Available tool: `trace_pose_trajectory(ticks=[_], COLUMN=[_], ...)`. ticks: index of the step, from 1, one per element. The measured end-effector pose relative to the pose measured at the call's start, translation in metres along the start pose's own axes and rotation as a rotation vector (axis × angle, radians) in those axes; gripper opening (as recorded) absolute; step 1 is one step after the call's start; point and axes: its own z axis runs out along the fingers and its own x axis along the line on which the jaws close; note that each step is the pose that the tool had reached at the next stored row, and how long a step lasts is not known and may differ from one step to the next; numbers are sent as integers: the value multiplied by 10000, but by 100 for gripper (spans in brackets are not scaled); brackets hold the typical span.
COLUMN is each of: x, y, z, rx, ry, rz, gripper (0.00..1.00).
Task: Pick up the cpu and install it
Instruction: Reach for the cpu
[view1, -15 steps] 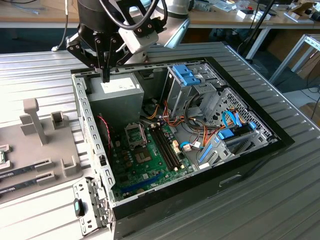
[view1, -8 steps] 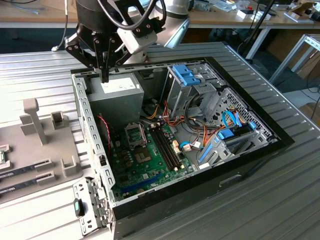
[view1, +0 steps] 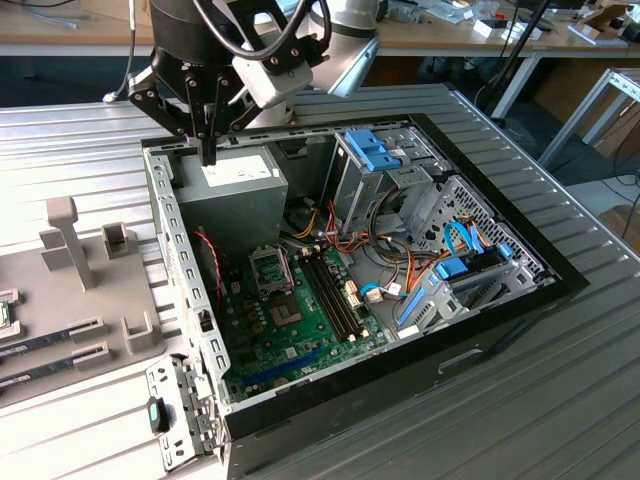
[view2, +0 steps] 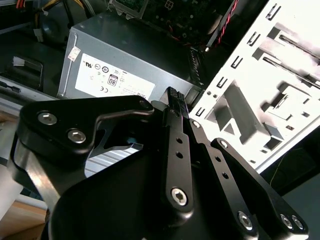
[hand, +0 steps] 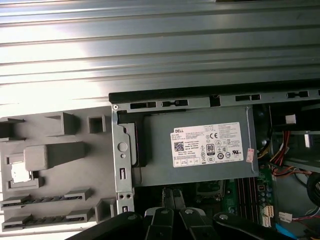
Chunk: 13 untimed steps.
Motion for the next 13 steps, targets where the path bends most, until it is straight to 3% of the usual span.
trace_pose_trajectory(ticks=[13], x=[46], y=[-4], z=[0], rx=[0], ry=[0], rz=[1], gripper=[11])
